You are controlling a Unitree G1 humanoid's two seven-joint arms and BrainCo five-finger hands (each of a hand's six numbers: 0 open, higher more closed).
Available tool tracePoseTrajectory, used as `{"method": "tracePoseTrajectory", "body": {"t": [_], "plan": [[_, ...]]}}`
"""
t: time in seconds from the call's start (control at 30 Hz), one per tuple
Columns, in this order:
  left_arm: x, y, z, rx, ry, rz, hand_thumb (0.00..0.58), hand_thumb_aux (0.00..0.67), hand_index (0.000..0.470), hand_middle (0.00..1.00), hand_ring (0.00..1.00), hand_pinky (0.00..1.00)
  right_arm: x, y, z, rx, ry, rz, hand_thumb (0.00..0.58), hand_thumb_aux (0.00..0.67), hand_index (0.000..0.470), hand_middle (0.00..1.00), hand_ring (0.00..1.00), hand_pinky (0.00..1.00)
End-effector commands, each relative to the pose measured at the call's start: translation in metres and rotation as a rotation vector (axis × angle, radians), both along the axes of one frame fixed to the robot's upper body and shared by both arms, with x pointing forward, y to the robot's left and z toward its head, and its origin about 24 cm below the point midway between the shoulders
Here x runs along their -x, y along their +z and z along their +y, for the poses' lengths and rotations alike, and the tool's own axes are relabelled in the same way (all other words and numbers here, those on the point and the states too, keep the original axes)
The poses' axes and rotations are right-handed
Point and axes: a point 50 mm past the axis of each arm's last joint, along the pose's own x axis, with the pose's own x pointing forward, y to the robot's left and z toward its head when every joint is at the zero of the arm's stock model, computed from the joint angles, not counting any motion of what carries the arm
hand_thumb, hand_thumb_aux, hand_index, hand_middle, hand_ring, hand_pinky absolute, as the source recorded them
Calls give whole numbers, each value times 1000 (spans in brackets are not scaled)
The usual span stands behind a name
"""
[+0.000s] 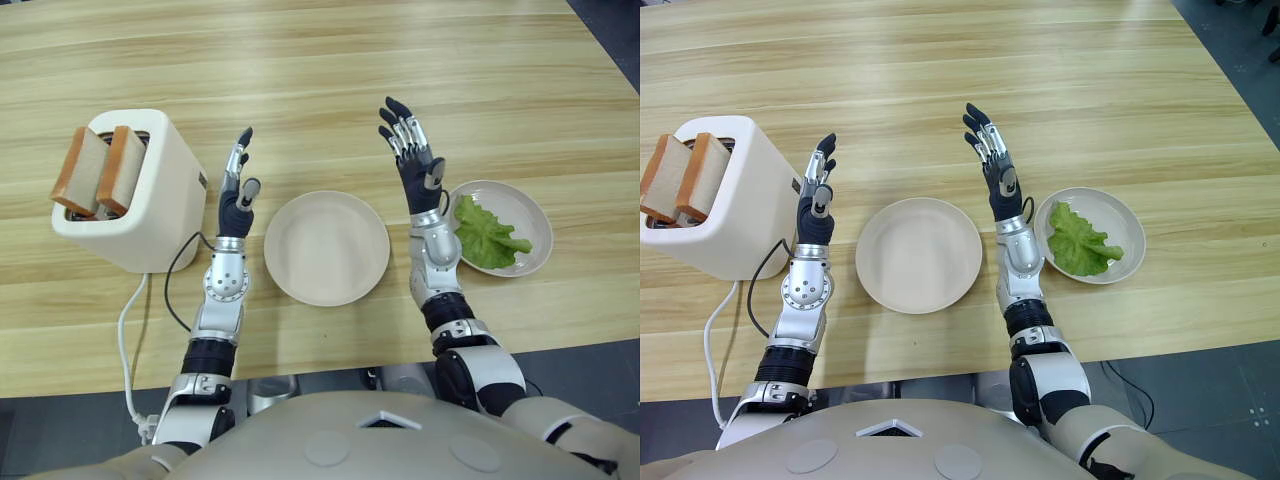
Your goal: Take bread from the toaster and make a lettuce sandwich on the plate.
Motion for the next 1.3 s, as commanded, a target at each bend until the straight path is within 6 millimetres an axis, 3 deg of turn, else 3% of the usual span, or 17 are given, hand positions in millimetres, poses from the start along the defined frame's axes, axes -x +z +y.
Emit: {"method": "tracePoseTrajectory", "body": {"t": [0.03, 0.1, 0.23, 0.33, 0.43, 0.6, 0.73, 0.83, 1.03, 1.3], "plan": [[4, 16, 6, -38, 14, -61, 0, 0, 0, 0, 0, 0, 2, 7, -20, 39, -88, -54, 0, 0, 0, 0, 0, 0], [12, 43, 15, -65, 40, -141, 0, 0, 0, 0, 0, 0, 5, 22, -45, 60, -172, -119, 0, 0, 0, 0, 0, 0], [45, 100, 47, -213, 160, -272, 0, 0, 0, 0, 0, 0, 21, 48, -103, 366, -382, -265, 0, 0, 0, 0, 0, 0], [71, 132, 72, -347, 288, -298, 0, 0, 0, 0, 0, 0, 26, 48, -148, 611, -550, -225, 0, 0, 0, 0, 0, 0], [88, 146, 100, -496, 435, -243, 0, 0, 0, 0, 0, 0, 33, 33, -184, 773, -672, -129, 0, 0, 0, 0, 0, 0], [100, 134, 153, -745, 680, -25, 0, 0, 0, 0, 0, 0, 45, -4, -215, 1134, -744, -28, 0, 0, 0, 0, 0, 0], [98, 100, 193, -802, 772, 198, 0, 0, 0, 0, 0, 0, 57, -25, -232, 1281, -803, 17, 0, 0, 0, 0, 0, 0], [97, 72, 209, -807, 787, 341, 0, 0, 0, 0, 0, 0, 60, -32, -235, 1331, -822, 20, 0, 0, 0, 0, 0, 0], [85, 41, 218, -782, 743, 485, 0, 0, 0, 0, 0, 0, 57, -39, -231, 1344, -815, 13, 0, 0, 0, 0, 0, 0], [77, 40, 211, -798, 700, 476, 0, 0, 0, 0, 0, 0, 56, -41, -228, 1347, -809, 1, 0, 0, 0, 0, 0, 0]]}}
